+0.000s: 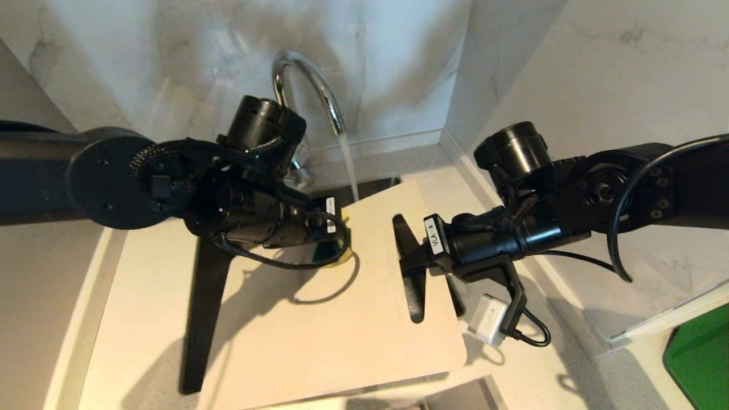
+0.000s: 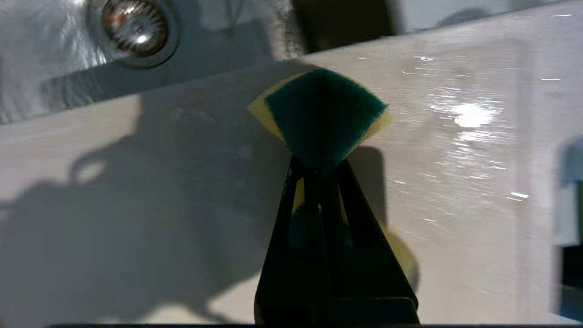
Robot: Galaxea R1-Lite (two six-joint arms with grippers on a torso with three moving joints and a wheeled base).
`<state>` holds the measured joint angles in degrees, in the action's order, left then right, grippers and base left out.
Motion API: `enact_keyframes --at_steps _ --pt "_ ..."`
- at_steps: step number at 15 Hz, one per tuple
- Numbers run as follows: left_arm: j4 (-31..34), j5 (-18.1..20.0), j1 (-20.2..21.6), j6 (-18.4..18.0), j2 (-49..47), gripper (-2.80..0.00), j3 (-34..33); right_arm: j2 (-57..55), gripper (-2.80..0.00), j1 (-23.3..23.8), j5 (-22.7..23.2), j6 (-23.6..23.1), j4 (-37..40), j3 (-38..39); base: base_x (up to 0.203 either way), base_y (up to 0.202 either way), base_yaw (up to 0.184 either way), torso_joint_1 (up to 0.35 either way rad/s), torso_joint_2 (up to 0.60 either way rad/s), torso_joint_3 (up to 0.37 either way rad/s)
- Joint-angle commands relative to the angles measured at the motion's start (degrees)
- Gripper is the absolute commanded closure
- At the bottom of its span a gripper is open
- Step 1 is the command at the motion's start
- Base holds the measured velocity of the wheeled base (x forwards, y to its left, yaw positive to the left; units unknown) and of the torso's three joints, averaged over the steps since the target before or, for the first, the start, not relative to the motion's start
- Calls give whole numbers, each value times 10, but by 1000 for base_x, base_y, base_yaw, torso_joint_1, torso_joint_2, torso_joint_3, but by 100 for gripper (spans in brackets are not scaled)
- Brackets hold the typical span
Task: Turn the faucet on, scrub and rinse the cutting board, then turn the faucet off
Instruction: Scrub the cutting board underwater
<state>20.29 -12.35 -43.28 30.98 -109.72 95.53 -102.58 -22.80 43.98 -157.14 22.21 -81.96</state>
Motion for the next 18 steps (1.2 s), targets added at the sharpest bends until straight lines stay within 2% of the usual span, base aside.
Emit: enact_keyframes --at_steps 1,4,8,14,18 --pt "2 0 19 7 -17 0 -19 1 0 -1 7 -10 -1 0 0 0 0 0 0 0" --pt "-1 22 45 8 13 0 -73 0 0 -1 7 -10 -2 -3 0 0 0 0 0 0" --pt "-25 40 95 8 55 0 -181 0 0 -1 7 -10 -11 -5 0 0 0 0 0 0" --pt "-201 67 173 7 73 0 -393 4 0 1 16 -10 -14 -20 0 0 0 0 0 0" --pt "-263 99 272 -21 84 0 -462 8 0 2 20 -10 -14 -19 0 0 0 0 0 0"
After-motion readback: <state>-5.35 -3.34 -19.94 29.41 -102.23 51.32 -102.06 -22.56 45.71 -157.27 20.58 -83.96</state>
